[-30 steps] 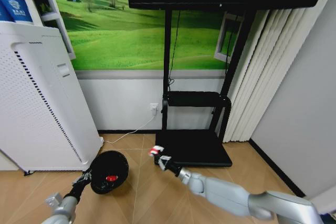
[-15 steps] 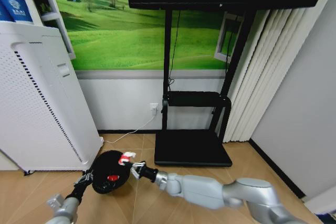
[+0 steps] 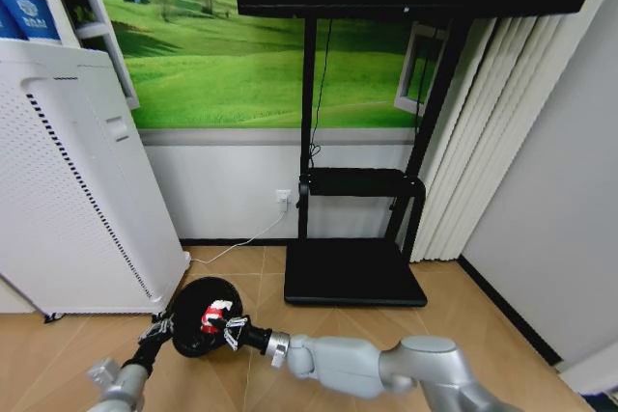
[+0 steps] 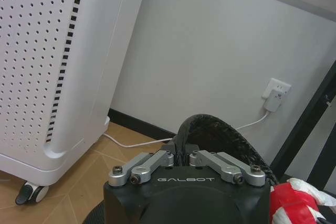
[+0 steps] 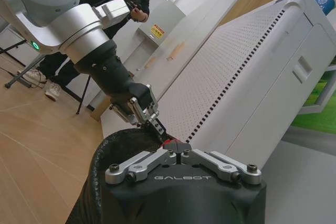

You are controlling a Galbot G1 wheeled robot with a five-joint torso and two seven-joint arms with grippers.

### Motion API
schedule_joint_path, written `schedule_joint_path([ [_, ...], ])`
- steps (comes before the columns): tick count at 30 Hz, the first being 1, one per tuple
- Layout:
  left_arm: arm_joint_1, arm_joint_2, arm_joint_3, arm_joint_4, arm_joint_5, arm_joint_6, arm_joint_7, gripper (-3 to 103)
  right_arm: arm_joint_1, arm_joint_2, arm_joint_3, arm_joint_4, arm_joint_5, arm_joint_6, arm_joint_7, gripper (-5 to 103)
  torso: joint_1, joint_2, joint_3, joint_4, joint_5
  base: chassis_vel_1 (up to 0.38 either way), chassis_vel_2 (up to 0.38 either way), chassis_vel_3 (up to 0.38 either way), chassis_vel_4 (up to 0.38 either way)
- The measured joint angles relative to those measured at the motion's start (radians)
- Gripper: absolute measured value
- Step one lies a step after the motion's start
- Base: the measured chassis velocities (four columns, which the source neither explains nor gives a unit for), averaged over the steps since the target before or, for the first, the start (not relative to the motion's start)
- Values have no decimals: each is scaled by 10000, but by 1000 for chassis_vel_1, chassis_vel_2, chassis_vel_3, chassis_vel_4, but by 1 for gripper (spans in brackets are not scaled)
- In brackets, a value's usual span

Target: Pick up the trash bin and place the garbage on the floor into it.

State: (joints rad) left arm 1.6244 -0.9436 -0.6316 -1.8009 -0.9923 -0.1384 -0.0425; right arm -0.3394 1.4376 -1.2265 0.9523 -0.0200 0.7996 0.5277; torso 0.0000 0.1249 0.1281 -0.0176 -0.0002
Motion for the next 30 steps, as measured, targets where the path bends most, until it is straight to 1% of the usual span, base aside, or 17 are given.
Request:
schedule_joint_path([
  [2, -5, 24, -7, -4, -30, 0, 0, 7, -76, 81, -7, -51, -68, -1, 157, -2, 0, -1, 0, 1, 0, 0, 0, 0, 0],
  [4, -5, 81, -17, -15, -74, 0, 31, 7, -199, 175, -14, -99, -166, -4, 377, 8, 0, 0, 0, 2, 2, 0, 0, 0, 0],
  [6, -5, 94, -18, -15, -81, 0, 43, 7, -220, 180, -14, -103, -181, -5, 398, 8, 0, 0, 0, 2, 1, 0, 0, 0, 0],
  [8, -8, 113, -18, -4, -88, 0, 68, 7, -271, 164, -13, -154, -188, -10, 422, 19, 0, 0, 0, 1, 1, 0, 0, 0, 0],
  [9, -8, 113, -18, -4, -88, 0, 68, 7, -271, 164, -13, -154, -188, -10, 422, 19, 0, 0, 0, 1, 1, 0, 0, 0, 0],
  [10, -11, 110, -15, 4, -89, -1, 82, 7, -299, 145, 12, -208, -188, -11, 442, 30, 0, 0, 0, 0, 1, 0, 0, 0, 0],
  [11, -7, 103, -4, 17, -88, -6, 98, 7, -309, 125, 48, -240, -188, -12, 459, 30, 0, 0, 0, 1, 2, 0, 0, 0, 0],
  [15, -4, 95, 12, 64, -70, -25, 106, 7, -340, 10, 269, -337, 6, -13, 467, 41, 0, -1, 0, 2, 1, 0, 0, 0, 0],
  [16, -4, 95, 12, 65, -69, -30, 106, 7, -367, -42, 384, -374, 110, -13, 469, 46, 0, 0, 0, 3, 2, 0, 0, 0, 0],
  [18, 44, 114, -53, 63, -64, -73, 107, 7, -517, -357, 1022, -526, 363, -25, 472, 57, 0, 0, 0, 2, 3, 0, 0, 0, 0],
  [19, 44, 114, -53, 63, -64, -73, 107, 7, -517, -357, 1022, -526, 363, -25, 472, 57, 0, 0, 0, 2, 3, 0, 0, 0, 0],
  [22, 128, 156, -191, 32, -21, -103, 14, 7, -855, -1107, 2410, -629, 251, -31, 447, 73, 0, 0, 0, 0, 4, 0, 0, 0, 0],
  [23, 128, 156, -191, 32, -21, -103, 14, 7, -855, -1107, 2410, -629, 251, -31, 447, 73, 0, 0, 0, 0, 4, 0, 0, 0, 0],
  [25, 118, 197, -229, 17, 46, -127, -186, 7, -1069, -1481, 3340, -719, 176, -33, 473, 84, 0, 0, 0, 1, 5, 0, 0, 0, 0],
  [26, 118, 197, -229, 17, 46, -127, -186, 7, -1069, -1481, 3340, -719, 176, -33, 473, 84, 0, 0, 0, 1, 5, 0, 0, 0, 0],
  [28, 107, 254, -252, -68, 44, -128, -367, 7, -1173, -1889, 4105, -869, 180, -36, 475, 95, 0, 0, 0, 1, 6, 0, 0, 0, 0],
  [30, 123, 296, -258, -134, 44, -128, -410, 7, -1237, -2162, 4525, -1009, 178, -37, 466, 98, 0, 0, 0, 0, 6, 0, 0, 0, 0],
])
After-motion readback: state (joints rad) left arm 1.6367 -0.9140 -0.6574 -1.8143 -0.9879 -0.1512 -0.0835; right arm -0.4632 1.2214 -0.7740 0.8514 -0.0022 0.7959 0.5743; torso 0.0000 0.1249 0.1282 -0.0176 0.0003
